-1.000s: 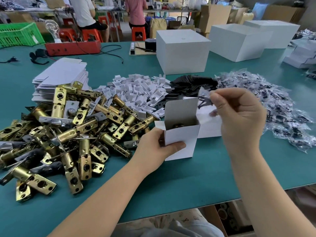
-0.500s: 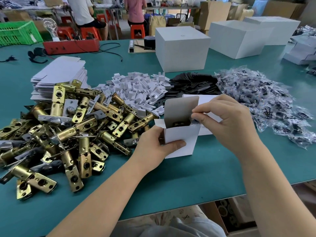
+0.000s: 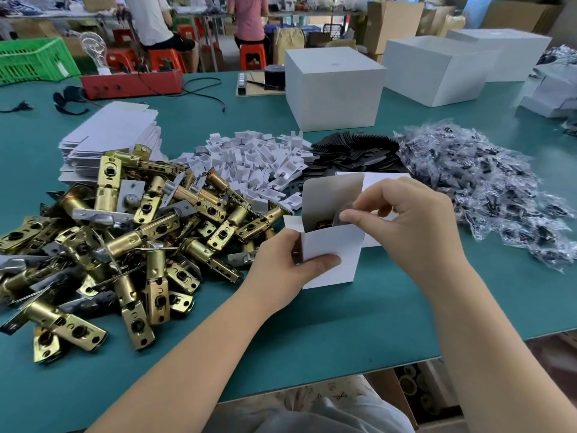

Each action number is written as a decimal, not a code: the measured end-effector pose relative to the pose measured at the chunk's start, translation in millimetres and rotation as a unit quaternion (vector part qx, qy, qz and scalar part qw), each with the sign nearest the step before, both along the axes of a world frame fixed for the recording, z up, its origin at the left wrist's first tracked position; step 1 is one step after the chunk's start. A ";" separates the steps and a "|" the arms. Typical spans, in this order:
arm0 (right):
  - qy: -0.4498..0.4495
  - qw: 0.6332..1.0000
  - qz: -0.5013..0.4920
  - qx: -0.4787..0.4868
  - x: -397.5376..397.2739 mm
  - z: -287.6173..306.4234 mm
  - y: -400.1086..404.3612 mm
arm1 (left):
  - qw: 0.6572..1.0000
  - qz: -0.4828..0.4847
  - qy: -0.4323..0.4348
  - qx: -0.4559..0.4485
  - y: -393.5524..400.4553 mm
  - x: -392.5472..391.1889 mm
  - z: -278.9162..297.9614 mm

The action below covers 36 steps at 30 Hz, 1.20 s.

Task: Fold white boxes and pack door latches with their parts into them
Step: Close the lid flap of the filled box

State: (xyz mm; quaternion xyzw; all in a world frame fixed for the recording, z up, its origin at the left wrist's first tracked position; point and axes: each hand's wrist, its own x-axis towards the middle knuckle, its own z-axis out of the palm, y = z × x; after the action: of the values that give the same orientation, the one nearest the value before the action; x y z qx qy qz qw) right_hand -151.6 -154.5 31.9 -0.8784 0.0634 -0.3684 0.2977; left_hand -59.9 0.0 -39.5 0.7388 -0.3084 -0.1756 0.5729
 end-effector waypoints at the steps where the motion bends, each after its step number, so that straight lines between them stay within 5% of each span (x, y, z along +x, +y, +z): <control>1: -0.010 1.000 -0.010 -0.026 1.3 0.8 1.7 | 1.000 -0.001 0.000 0.001 -0.1 0.1 0.1; 7: -0.001 0.980 0.016 -0.199 0.0 -2.1 5.1 | 1.000 -0.009 0.000 -0.005 0.7 1.2 -0.6; 14: 0.001 0.976 -0.006 -0.217 -1.5 -11.9 4.4 | 1.000 0.000 -0.002 -0.013 0.2 -0.6 -0.4; 16: -0.049 0.992 -0.005 -0.116 -0.8 -20.7 5.3 | 0.999 0.012 -0.019 -0.023 0.4 -2.3 -2.3; 18: -0.093 0.992 0.008 0.088 -2.0 -31.3 4.5 | 0.996 0.029 -0.052 -0.062 1.4 -6.9 -1.7; 21: -0.096 0.938 0.062 0.327 -3.4 -44.5 6.1 | 0.978 0.072 -0.145 -0.136 2.1 -10.3 0.1; 26: -0.111 0.915 0.095 0.377 -3.0 -57.9 9.4 | 0.942 0.093 -0.235 -0.219 1.4 -8.9 -0.9; 32: -0.113 0.928 0.120 0.334 -5.0 -57.3 9.1 | 0.910 0.108 -0.344 -0.203 -1.4 -11.1 -2.5; 36: -0.097 0.936 0.128 0.314 -4.8 -58.2 9.7 | 0.917 0.110 -0.343 -0.170 1.7 -8.7 -1.5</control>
State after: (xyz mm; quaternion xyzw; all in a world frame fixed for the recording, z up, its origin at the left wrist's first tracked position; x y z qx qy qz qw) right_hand -156.5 -144.8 -26.3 -0.7006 0.0337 -0.3720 0.6080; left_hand -68.6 1.7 -41.0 0.6742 -0.4283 0.2077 0.5647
